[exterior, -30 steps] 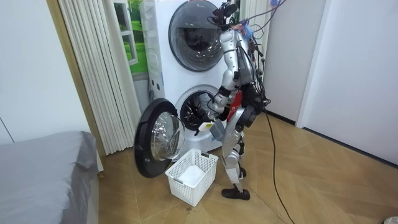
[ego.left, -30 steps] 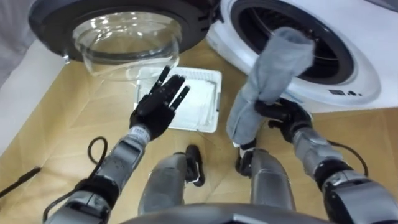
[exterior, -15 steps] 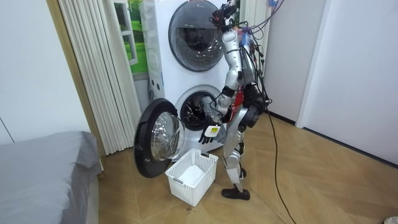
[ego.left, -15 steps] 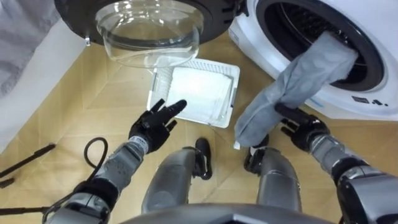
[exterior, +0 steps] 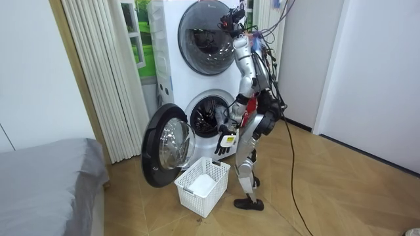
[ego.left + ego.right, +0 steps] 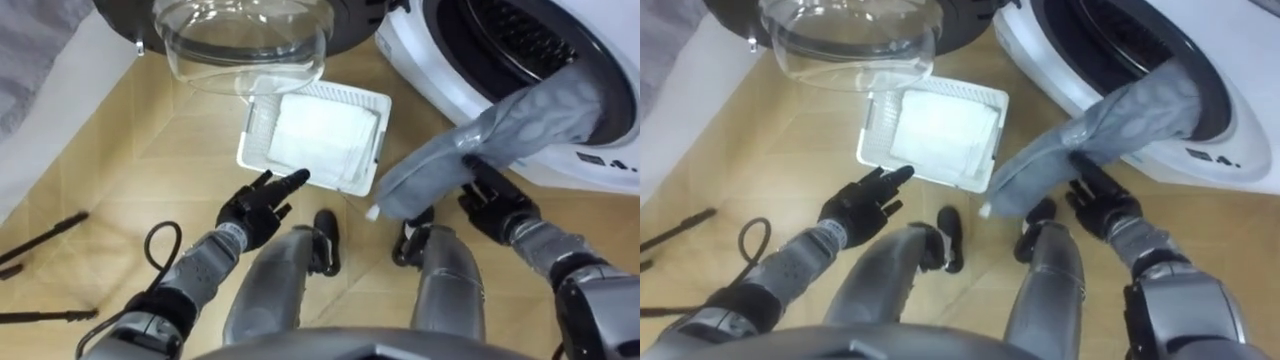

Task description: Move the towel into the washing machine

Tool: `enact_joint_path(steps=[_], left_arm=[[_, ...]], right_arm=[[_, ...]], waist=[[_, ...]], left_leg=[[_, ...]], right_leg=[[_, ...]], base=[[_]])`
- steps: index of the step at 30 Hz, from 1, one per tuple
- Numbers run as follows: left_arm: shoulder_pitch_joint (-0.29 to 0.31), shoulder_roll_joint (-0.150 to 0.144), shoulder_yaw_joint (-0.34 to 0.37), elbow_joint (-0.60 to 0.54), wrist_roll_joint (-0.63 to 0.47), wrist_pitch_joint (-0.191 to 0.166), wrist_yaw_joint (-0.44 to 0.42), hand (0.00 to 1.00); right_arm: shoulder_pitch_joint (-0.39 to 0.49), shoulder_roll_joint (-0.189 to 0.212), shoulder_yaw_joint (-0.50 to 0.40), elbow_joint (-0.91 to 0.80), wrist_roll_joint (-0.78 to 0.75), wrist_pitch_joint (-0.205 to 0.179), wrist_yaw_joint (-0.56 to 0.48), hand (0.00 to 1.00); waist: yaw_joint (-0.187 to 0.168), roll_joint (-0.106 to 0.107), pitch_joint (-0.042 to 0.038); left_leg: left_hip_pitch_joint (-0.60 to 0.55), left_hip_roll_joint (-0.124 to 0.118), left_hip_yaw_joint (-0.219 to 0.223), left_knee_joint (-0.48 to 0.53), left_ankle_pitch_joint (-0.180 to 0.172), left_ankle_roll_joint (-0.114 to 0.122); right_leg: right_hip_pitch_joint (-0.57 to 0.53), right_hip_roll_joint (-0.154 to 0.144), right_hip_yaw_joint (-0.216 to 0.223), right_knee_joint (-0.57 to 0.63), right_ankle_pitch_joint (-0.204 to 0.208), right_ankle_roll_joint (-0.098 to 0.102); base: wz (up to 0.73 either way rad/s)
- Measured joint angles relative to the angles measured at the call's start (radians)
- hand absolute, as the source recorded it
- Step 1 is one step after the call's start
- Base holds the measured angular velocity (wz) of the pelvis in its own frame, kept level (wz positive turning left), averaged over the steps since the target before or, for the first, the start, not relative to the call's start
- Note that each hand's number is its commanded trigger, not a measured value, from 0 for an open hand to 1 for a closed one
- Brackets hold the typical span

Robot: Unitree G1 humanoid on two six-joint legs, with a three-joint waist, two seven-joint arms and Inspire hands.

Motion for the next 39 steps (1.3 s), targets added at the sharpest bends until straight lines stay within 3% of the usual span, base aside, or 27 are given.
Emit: enact_joint_path(steps=[3, 5, 11, 12, 15, 18, 20, 21, 22, 28, 32, 39], left_arm=[[0.017, 0.042, 0.001, -0.062, 0.0, -0.001, 0.012, 0.0], [0.014, 0.053, 0.002, -0.077, -0.001, -0.001, 0.032, 0.0], [0.067, 0.071, 0.003, -0.167, 0.001, 0.001, 0.096, 0.0], [0.075, 0.077, 0.003, -0.182, 0.002, 0.003, 0.107, 0.0], [0.099, 0.085, 0.004, -0.223, 0.002, 0.006, 0.119, 0.0], [0.129, 0.101, 0.002, -0.267, 0.001, 0.005, 0.13, 0.0], [0.134, 0.095, 0.002, -0.273, 0.002, 0.005, 0.14, 0.0], [0.132, 0.09, 0.002, -0.273, 0.002, 0.003, 0.147, 0.0], [0.131, 0.086, 0.004, -0.273, 0.002, 0.002, 0.151, 0.0], [0.141, 0.07, 0.012, -0.308, 0.024, -0.041, 0.204, 0.0], [0.141, 0.031, 0.062, -0.312, 0.033, -0.063, 0.229, 0.0], [0.139, -0.014, 0.08, -0.312, 0.073, -0.092, 0.231, 0.0]], right_arm=[[-0.022, -0.007, -0.004, -0.083, 0.055, 0.015, -0.042, 1.0], [-0.039, -0.028, -0.008, -0.103, 0.111, 0.021, -0.051, 1.0], [-0.1, -0.095, -0.054, -0.153, 0.145, 0.044, -0.117, 1.0], [-0.107, -0.099, -0.069, -0.153, 0.147, 0.065, -0.13, 1.0], [-0.109, -0.098, -0.085, -0.163, 0.147, 0.076, -0.159, 1.0], [-0.134, -0.098, -0.086, -0.169, 0.177, 0.1, -0.2, 1.0], [-0.146, -0.098, -0.087, -0.169, 0.191, 0.108, -0.222, 1.0], [-0.151, -0.098, -0.087, -0.169, 0.191, 0.109, -0.231, 0.62], [-0.153, -0.098, -0.088, -0.169, 0.191, 0.109, -0.237, 0.0], [-0.174, -0.098, -0.149, -0.17, 0.233, 0.109, -0.343, 0.0], [-0.185, -0.098, -0.232, -0.178, 0.292, 0.108, -0.433, 0.0], [-0.19, -0.098, -0.271, -0.214, 0.295, 0.045, -0.545, 0.0]], waist=[[-0.026, -0.039, -0.002], [-0.029, -0.05, -0.0035], [-0.047, -0.083, -0.0033], [-0.047, -0.092, -0.0034], [-0.054, -0.099, -0.0035], [-0.084, -0.109, -0.0027], [-0.094, -0.11, -0.0024], [-0.098, -0.111, -0.0021], [-0.099, -0.112, -0.0021], [-0.1, -0.11, -0.0024], [-0.1, -0.1, -0.0036], [-0.1, -0.061, -0.0046]], left_leg=[[-0.012, 0.004, 0.01, 0.016, 0.0, 0.0], [-0.022, 0.018, 0.01, 0.031, -0.007, 0.001], [-0.027, 0.019, 0.013, 0.063, -0.019, 0.006], [-0.03, 0.021, 0.014, 0.065, -0.019, 0.006], [-0.043, 0.021, 0.014, 0.076, -0.021, 0.008], [-0.048, 0.016, 0.018, 0.077, -0.021, 0.013], [-0.049, 0.016, 0.024, 0.079, -0.023, 0.017], [-0.049, 0.016, 0.029, 0.081, -0.025, 0.021], [-0.049, 0.015, 0.033, 0.082, -0.027, 0.023], [-0.054, 0.017, 0.048, 0.096, -0.036, 0.037], [-0.055, 0.015, 0.062, 0.097, -0.039, 0.045], [-0.051, 0.015, 0.094, 0.099, -0.04, 0.064]], right_leg=[[-0.012, 0.003, 0.009, 0.009, -0.006, -0.002], [-0.014, 0.017, 0.007, 0.011, -0.003, -0.004], [-0.015, 0.015, 0.013, 0.039, -0.002, -0.005], [-0.018, 0.016, 0.013, 0.039, -0.001, -0.006], [-0.028, 0.012, 0.012, 0.046, -0.001, -0.006], [-0.039, -0.004, 0.014, 0.061, -0.002, -0.002], [-0.04, -0.006, 0.016, 0.06, -0.001, 0.0], [-0.041, -0.01, 0.016, 0.064, -0.002, 0.002], [-0.044, -0.013, 0.017, 0.068, -0.003, 0.003], [-0.049, -0.021, 0.021, 0.077, -0.009, 0.017], [-0.048, -0.036, 0.009, 0.08, -0.01, 0.022], [-0.047, -0.054, 0.014, 0.092, -0.018, 0.041]], base=[[0.03], [0.02], [-0.02], [0.0], [0.01], [0.05], [0.0], [0.0], [0.0], [0.03], [0.06], [0.09]])
